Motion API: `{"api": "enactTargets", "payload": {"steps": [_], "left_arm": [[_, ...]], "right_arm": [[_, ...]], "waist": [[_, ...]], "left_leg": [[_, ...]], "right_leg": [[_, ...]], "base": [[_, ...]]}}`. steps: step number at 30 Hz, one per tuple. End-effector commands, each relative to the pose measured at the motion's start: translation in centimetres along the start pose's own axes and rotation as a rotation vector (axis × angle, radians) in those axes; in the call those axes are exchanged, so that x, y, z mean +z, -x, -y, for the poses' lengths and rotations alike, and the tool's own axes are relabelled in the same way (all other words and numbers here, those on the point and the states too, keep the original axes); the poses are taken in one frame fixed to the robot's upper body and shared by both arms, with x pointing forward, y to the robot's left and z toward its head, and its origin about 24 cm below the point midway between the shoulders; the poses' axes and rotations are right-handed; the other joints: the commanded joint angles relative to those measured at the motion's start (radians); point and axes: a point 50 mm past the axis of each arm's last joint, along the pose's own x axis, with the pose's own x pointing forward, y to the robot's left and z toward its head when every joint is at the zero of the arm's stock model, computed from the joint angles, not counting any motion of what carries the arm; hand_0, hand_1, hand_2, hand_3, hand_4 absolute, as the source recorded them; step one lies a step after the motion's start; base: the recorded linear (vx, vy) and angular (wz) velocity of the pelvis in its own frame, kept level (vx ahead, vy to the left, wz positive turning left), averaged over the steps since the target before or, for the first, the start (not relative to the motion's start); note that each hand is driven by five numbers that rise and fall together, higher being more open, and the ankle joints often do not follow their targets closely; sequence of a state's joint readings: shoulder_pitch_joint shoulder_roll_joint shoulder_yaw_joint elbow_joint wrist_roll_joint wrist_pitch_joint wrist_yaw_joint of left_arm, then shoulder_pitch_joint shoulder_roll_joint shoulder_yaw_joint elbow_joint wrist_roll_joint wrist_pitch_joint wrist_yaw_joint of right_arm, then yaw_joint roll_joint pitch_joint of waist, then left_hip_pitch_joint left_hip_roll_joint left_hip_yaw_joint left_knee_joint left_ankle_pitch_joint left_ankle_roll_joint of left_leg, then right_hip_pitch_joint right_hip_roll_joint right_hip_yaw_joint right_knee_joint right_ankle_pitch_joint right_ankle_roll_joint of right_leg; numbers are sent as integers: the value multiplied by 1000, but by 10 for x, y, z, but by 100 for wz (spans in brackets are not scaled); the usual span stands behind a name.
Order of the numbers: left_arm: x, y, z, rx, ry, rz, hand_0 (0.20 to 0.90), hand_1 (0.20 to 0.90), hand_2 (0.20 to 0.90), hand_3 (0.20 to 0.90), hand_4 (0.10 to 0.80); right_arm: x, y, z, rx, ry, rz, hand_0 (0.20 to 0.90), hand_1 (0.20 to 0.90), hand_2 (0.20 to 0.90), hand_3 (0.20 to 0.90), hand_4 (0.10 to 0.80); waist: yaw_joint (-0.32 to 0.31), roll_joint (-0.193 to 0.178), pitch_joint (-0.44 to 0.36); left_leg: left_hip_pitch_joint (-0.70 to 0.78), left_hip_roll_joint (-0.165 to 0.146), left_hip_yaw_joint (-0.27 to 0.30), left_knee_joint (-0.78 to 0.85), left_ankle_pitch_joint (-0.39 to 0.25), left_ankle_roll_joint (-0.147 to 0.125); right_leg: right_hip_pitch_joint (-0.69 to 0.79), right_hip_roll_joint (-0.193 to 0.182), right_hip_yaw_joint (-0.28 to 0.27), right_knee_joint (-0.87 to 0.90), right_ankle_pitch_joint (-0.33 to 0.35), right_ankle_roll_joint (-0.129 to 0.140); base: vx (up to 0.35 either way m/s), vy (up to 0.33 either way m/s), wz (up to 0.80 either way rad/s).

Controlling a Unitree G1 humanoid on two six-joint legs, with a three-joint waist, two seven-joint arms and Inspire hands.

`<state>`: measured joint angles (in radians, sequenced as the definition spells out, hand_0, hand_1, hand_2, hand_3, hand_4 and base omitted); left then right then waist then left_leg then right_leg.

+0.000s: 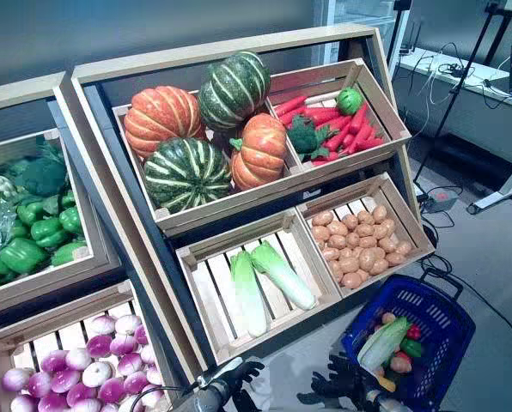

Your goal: Put vegetables into the basket

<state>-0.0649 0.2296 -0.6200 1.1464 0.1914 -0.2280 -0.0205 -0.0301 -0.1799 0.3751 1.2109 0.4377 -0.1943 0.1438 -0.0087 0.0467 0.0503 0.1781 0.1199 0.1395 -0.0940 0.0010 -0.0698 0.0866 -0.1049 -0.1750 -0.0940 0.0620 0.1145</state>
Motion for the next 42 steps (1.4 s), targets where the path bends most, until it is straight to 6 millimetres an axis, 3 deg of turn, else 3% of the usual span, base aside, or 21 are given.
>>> {"api": "enactTargets", "payload": {"steps": [1,8,11,13,15,16,23,27,32,37,39,42], "left_arm": [[34,-10,-7,6,-2,127,900,900,900,900,800],[46,-7,-11,43,-18,254,900,900,900,900,800],[68,-3,-25,134,-16,415,900,900,900,900,800],[98,7,-51,223,-14,579,900,900,900,900,800],[115,16,-67,269,-29,665,900,900,900,900,800],[137,34,-89,326,-73,779,900,900,900,900,800],[177,108,-136,580,-438,1095,900,900,900,900,800],[192,143,-159,768,-646,1154,900,900,900,900,800],[198,162,-180,964,-890,1112,900,900,900,900,800],[208,163,-200,1037,-1100,1044,900,900,900,900,800],[208,158,-212,1049,-1207,987,900,900,900,900,800],[204,148,-218,1038,-1285,921,900,900,900,900,800]], "right_arm": [[34,-12,-17,48,17,91,900,900,900,900,800],[35,-12,-16,49,17,90,900,900,900,900,800],[36,-12,-14,45,8,94,900,900,900,900,800],[42,-12,-10,30,-23,116,900,900,900,900,800],[47,-11,-8,26,-43,136,900,900,900,900,800],[55,-11,-6,19,-75,170,900,900,900,900,800],[68,1,1,0,-171,343,900,900,900,900,800],[63,7,4,-19,-183,382,900,900,900,900,800],[60,11,7,-20,-177,400,900,900,900,900,800],[85,15,5,54,11,470,900,900,900,900,800],[102,17,15,55,36,500,900,900,900,900,800],[111,19,23,50,61,511,900,900,900,900,800]], "waist": [[11,-36,35],[9,-37,37],[8,-36,39],[11,-34,46],[13,-33,52],[18,-31,57],[18,-26,53],[7,-26,42],[-10,-22,46],[-27,-16,101],[-35,-16,117],[-42,-14,119]], "left_leg": [[-19,-70,-50,7,-27,33],[-16,-70,-51,7,-27,31],[-15,-70,-52,7,-28,29],[-19,-69,-54,7,-26,27],[-21,-68,-54,7,-24,26],[-23,-68,-57,7,-23,28],[-28,-70,-66,7,-27,33],[-26,-72,-65,7,-32,32],[-23,-66,-58,7,-28,34],[-65,-63,-63,77,-29,36],[-82,-65,-55,111,-33,31],[-76,-68,-45,122,-38,29]], "right_leg": [[74,-12,-24,16,-45,-12],[76,-10,-21,19,-46,-11],[75,-9,-16,19,-46,-12],[71,-9,-14,20,-45,-13],[70,-9,-14,21,-44,-14],[70,-10,-16,20,-44,-16],[72,-13,-24,15,-43,-13],[74,-16,-23,14,-43,-7],[57,-23,-20,62,-62,-5],[-18,-44,-13,182,-85,-7],[-24,-54,-6,189,-81,-3],[-10,-60,0,179,-76,2]], "base": [[0,0,0],[0,0,0],[0,0,0],[0,0,0],[0,0,0],[0,0,0],[14,2,1],[85,7,1],[75,12,0],[-34,-17,-4],[-22,-7,0],[47,36,-3]]}}
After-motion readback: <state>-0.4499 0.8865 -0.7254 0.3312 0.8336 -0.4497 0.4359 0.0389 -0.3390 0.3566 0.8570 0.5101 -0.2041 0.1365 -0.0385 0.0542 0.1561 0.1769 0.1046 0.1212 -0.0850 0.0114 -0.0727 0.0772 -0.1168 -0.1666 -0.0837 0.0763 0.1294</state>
